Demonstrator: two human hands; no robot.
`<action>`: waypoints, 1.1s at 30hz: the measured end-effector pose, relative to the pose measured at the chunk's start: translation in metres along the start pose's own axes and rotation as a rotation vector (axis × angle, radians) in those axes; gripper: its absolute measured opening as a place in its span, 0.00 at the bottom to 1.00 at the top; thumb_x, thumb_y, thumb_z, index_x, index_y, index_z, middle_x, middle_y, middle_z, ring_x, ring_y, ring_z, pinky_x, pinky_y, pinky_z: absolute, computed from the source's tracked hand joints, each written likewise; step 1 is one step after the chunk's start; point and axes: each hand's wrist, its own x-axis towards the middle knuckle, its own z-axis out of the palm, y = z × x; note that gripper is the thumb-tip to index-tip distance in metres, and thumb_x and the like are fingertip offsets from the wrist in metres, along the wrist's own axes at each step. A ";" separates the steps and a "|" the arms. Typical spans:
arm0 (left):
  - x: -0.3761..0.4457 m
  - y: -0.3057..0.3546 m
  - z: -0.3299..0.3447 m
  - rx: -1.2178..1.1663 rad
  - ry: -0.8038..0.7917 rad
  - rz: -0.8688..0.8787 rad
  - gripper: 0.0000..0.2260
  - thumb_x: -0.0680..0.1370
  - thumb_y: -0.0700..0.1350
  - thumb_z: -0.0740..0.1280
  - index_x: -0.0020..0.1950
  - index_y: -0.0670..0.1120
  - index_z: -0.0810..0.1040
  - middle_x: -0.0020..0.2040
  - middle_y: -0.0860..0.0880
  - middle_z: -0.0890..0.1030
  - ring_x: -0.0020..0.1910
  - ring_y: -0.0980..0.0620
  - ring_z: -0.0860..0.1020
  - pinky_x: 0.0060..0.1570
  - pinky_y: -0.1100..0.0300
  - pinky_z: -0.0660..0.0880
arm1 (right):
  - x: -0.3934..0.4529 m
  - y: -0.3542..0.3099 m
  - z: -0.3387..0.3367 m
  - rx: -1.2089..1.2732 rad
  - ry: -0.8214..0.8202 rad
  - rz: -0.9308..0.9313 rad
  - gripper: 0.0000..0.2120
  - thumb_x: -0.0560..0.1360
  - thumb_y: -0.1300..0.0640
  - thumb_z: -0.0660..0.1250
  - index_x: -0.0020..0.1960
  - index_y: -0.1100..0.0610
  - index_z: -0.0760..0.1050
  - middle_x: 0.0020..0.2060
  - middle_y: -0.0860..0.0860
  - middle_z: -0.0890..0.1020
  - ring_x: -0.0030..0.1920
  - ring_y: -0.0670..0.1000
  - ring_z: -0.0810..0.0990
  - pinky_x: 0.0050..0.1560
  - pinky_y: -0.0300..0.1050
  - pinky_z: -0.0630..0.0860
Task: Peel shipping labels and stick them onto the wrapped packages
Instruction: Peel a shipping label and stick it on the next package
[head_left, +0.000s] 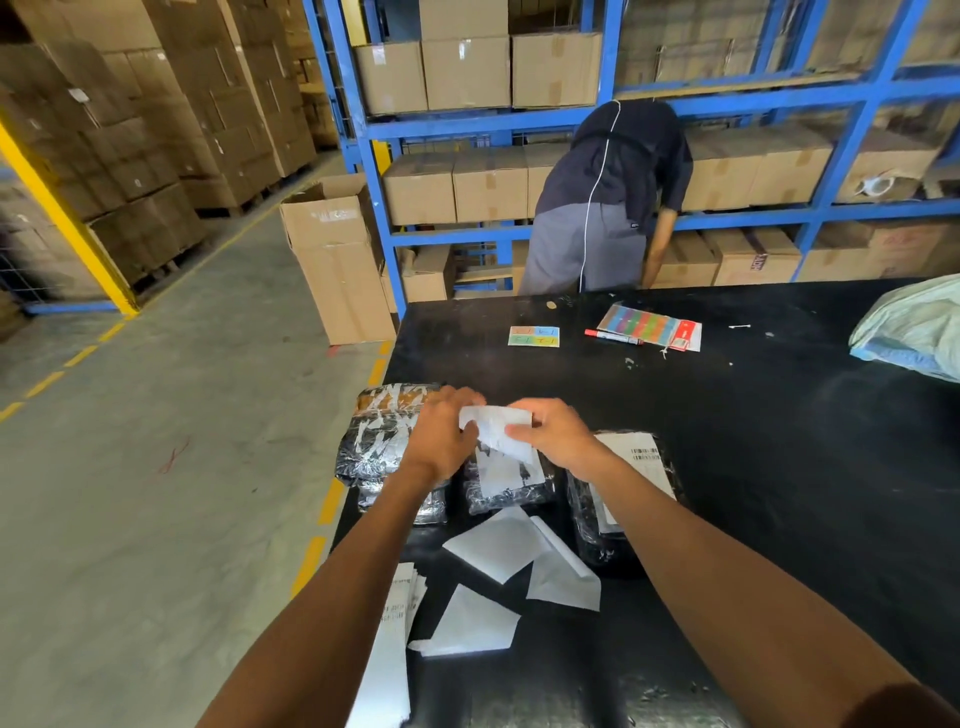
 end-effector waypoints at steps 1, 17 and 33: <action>-0.003 -0.001 0.004 0.012 0.075 -0.010 0.21 0.75 0.38 0.68 0.68 0.46 0.74 0.69 0.43 0.72 0.68 0.44 0.69 0.70 0.50 0.67 | 0.002 -0.002 0.001 -0.002 0.068 0.001 0.11 0.74 0.59 0.71 0.56 0.54 0.82 0.49 0.51 0.85 0.48 0.51 0.81 0.48 0.44 0.77; 0.012 0.007 0.034 -1.211 0.222 -0.872 0.09 0.79 0.38 0.67 0.59 0.43 0.79 0.57 0.43 0.83 0.51 0.45 0.82 0.50 0.47 0.82 | -0.008 0.015 -0.001 0.824 -0.032 0.549 0.13 0.77 0.56 0.70 0.61 0.55 0.77 0.61 0.57 0.79 0.60 0.56 0.79 0.55 0.54 0.82; 0.038 -0.036 0.101 -0.647 -0.100 -0.794 0.13 0.79 0.39 0.64 0.64 0.43 0.75 0.59 0.44 0.81 0.53 0.43 0.81 0.53 0.46 0.80 | 0.041 0.062 0.021 -0.008 0.102 0.344 0.08 0.73 0.60 0.71 0.53 0.57 0.80 0.46 0.50 0.83 0.46 0.50 0.80 0.35 0.28 0.70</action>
